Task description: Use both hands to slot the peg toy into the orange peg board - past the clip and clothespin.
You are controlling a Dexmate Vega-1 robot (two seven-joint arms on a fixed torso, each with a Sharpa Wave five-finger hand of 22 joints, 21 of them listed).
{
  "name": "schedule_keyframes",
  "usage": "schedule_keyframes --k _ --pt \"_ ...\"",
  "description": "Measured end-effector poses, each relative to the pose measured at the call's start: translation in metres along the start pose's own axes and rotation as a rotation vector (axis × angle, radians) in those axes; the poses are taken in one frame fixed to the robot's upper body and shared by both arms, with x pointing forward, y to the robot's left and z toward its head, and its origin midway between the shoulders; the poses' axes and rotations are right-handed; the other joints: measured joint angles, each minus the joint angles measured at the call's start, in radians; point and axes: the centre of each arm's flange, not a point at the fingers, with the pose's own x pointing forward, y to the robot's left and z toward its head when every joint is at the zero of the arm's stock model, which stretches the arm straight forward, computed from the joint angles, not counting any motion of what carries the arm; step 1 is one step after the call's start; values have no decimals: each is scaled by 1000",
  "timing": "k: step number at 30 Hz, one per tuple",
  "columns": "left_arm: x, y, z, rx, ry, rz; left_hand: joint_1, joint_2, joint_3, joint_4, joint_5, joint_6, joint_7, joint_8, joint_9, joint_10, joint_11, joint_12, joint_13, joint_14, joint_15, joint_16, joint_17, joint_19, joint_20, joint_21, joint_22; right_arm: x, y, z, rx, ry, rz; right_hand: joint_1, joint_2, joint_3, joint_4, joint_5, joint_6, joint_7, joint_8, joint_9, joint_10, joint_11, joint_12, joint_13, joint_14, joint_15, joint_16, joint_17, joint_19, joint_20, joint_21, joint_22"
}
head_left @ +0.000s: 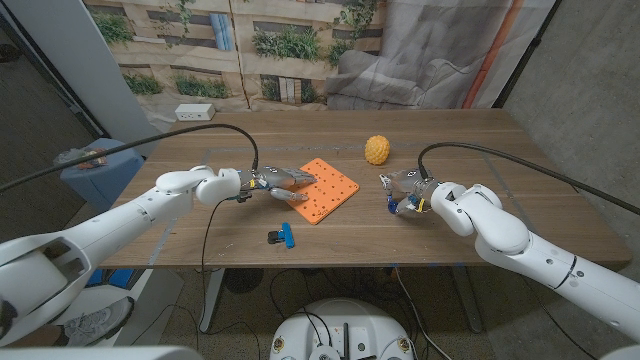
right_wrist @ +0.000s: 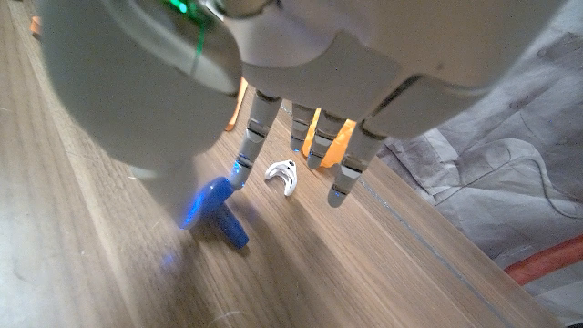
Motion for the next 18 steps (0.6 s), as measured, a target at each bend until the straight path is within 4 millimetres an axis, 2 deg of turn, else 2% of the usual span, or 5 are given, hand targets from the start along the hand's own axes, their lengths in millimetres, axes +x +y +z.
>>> schedule_keyframes --k 7,18 --pt "1 0 0 -2 -1 0 0 0 6 -2 0 0 0 0 0 0 0 0 0 0 0 -1 0 0 0 -1 0 1 1 0 -1 -5 -7 9 9 0 0 0 25 3 18 9 14 -3 0 -5 6 -13 4 0 13 -6 0 0" --pt "3 1 0 -3 -1 -1 0 0 11 -3 0 0 0 0 0 0 0 0 0 0 0 -2 0 1 -1 -4 0 2 1 -1 2 -8 -21 14 14 0 0 0 70 5 49 18 41 -30 6 -5 14 -22 11 5 28 -21 0 0"
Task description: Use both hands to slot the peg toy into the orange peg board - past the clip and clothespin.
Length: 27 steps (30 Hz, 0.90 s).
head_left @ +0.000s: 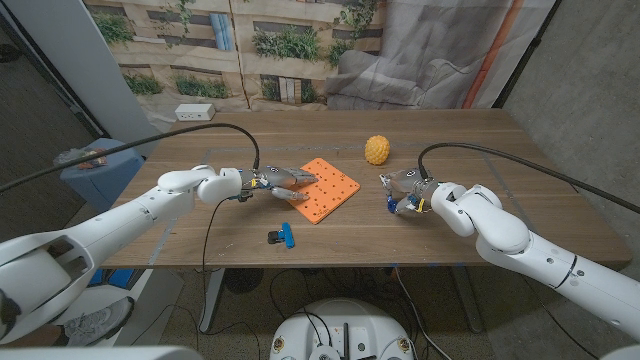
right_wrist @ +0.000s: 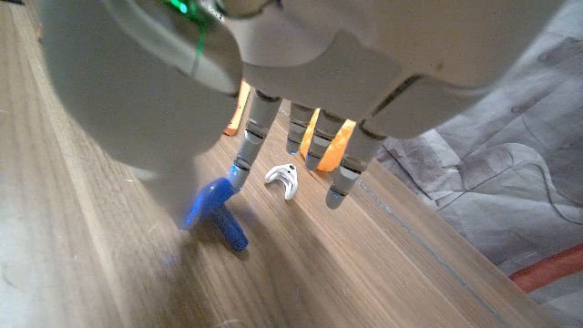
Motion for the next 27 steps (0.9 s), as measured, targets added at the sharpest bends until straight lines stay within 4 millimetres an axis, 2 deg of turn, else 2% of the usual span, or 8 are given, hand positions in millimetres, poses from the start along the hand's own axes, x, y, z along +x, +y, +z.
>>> schedule_keyframes --k 6,17,20,24,27 --pt "1 0 0 0 0 -1 0 0 0 0 0 0 0 0 0 0 0 0 0 0 0 3 0 0 0 1 0 1 0 0 4 0 -7 7 7 -7 1 -5 32 -3 21 8 14 -14 0 0 5 -5 7 7 30 -30 8 0" --pt "3 2 -1 1 -3 -2 0 0 4 -4 0 0 0 0 0 0 0 0 0 0 0 3 0 0 0 4 0 1 1 -1 16 0 -16 7 7 -12 6 -5 67 3 46 19 36 -36 4 -5 9 -9 11 13 35 -35 8 5" --pt "3 2 0 1 -4 -2 0 0 4 -4 0 0 0 0 0 0 0 0 0 0 0 2 0 0 0 4 0 1 1 -1 18 1 -17 7 7 -14 8 -8 71 7 52 20 36 -36 4 -5 11 -11 11 13 49 -35 8 5" --pt "3 2 -1 2 -5 -2 0 0 4 -4 0 0 0 0 0 0 0 0 0 0 0 2 0 0 0 4 0 2 0 -2 24 1 -25 9 10 -14 8 -8 78 14 54 22 50 -39 7 -5 16 -6 16 18 49 -35 8 5" --pt "4 2 -1 2 -6 -3 0 0 4 -4 0 0 0 0 0 0 0 0 0 0 0 1 0 0 0 4 0 2 0 -2 26 2 -30 9 10 -18 12 -8 79 15 65 22 57 -39 7 -5 16 -5 19 18 49 -35 8 5"
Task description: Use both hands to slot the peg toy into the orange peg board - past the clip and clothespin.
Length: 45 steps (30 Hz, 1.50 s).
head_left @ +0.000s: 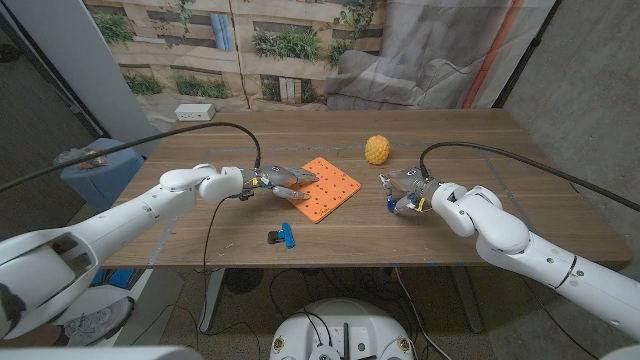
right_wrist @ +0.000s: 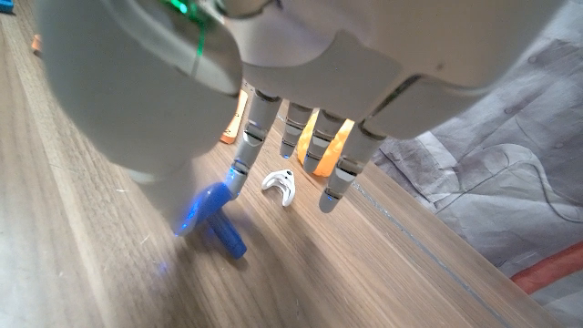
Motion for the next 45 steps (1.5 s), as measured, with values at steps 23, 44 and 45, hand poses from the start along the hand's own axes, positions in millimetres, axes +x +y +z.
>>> schedule_keyframes --k 23,44,45 --pt "2 -1 -1 6 -4 -8 0 0 8 0 0 0 0 0 0 0 0 0 0 0 0 1 0 -2 2 -6 0 -5 -14 -2 15 17 -65 -17 22 -10 7 4 16 16 9 0 39 -7 7 -5 12 -2 8 9 11 -11 0 0" --pt "2 -3 3 12 -8 -11 0 0 12 -4 -5 0 0 0 0 0 0 0 -1 0 0 0 0 -2 2 -6 0 -11 -35 -1 176 59 -159 -31 35 -18 7 4 16 16 9 0 59 2 7 -10 12 -2 8 9 -10 -16 -7 0" --pt "2 -3 3 17 -8 -13 0 0 12 -4 -5 0 0 0 -1 0 0 0 -1 0 0 0 0 -2 2 -6 0 -11 -36 -1 202 63 -164 -31 35 -18 7 4 16 16 9 0 63 -2 7 -10 12 -2 8 9 -10 -16 -7 0"
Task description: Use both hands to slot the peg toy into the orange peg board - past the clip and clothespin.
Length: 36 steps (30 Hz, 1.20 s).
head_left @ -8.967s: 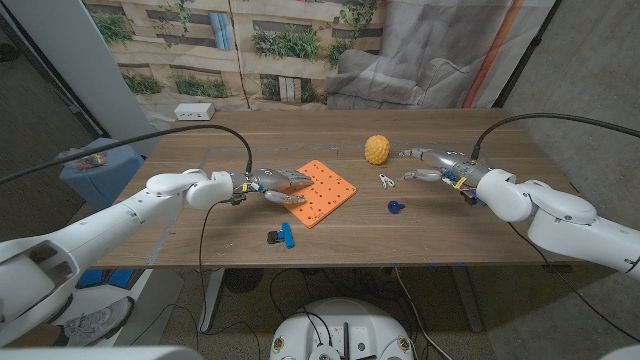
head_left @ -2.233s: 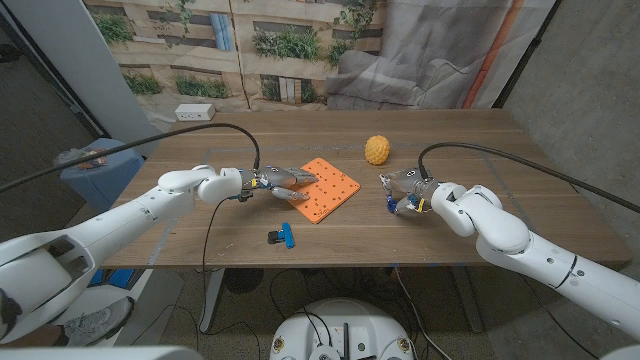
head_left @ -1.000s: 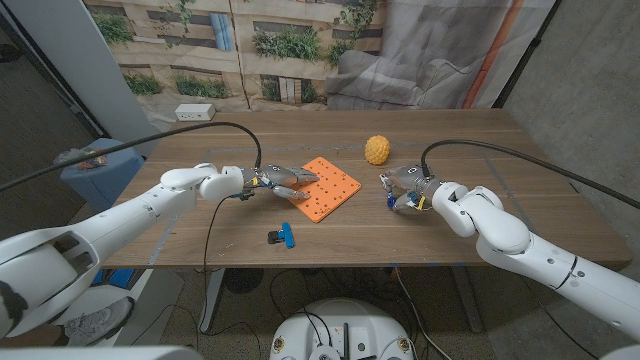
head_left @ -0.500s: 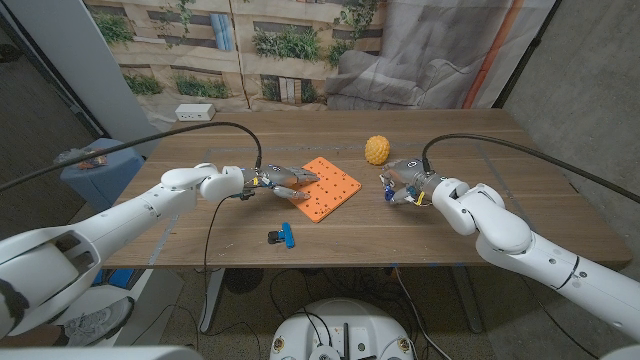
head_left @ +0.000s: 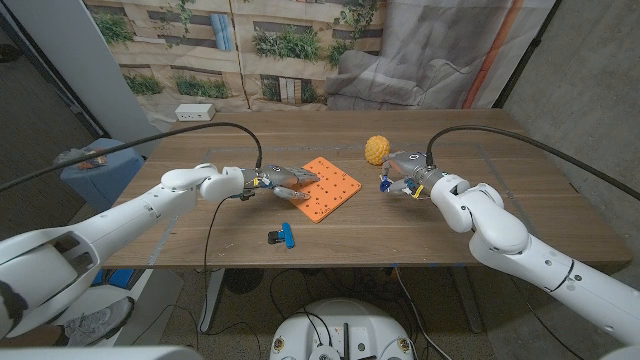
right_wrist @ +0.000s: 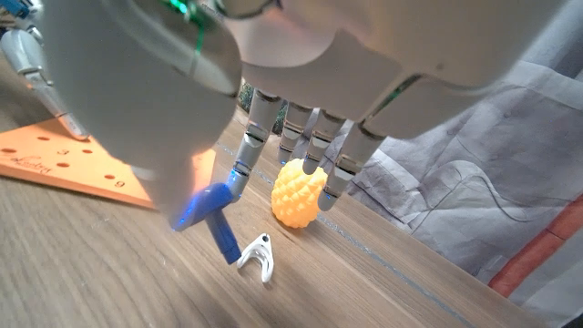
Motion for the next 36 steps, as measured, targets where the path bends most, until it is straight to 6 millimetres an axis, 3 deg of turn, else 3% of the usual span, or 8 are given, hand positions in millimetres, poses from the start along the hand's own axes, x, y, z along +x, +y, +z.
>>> schedule_keyframes --k 6,10,22,31,32,36 --pt "0 0 2 10 -2 -2 0 0 3 3 0 0 0 0 -1 0 0 0 0 0 0 -2 0 0 0 0 0 2 -4 2 89 12 -38 -1 1 0 0 0 0 0 0 0 5 -2 0 0 0 0 0 0 -5 -5 0 0" --pt "1 0 2 11 -2 -2 0 0 7 -1 0 0 0 0 -1 0 0 0 0 0 0 -2 0 0 0 0 0 4 -3 2 141 21 -53 -2 2 -2 -1 5 25 25 0 0 5 -2 0 0 0 0 0 0 -5 -5 0 0" --pt "2 1 4 13 -5 -1 0 0 7 -1 0 0 0 0 -1 0 0 0 0 0 0 -2 0 0 0 1 0 13 0 7 291 51 -113 -3 3 -6 3 5 25 25 0 0 11 4 0 -4 0 0 0 0 -5 -5 0 0" --pt "2 1 4 17 -7 2 0 0 7 -1 0 0 0 0 -1 0 0 0 0 0 0 -1 0 0 0 3 0 18 5 21 331 39 -104 -3 3 -7 1 4 24 25 0 0 17 10 0 -4 0 0 0 0 -5 -5 0 0" --pt "2 2 3 17 -6 5 0 0 7 -1 0 0 0 0 -1 0 0 0 0 0 0 -1 0 0 0 3 0 18 3 12 419 93 -179 -3 3 -10 4 4 25 25 0 0 21 14 0 -4 0 0 0 0 -5 -5 0 0" --pt "2 2 3 17 -6 8 0 0 7 -1 0 0 0 0 -1 0 0 0 0 0 0 2 0 0 0 3 0 19 6 14 482 114 -206 -16 16 -12 4 5 32 32 0 0 27 12 0 -4 0 0 0 0 -5 -5 0 0"
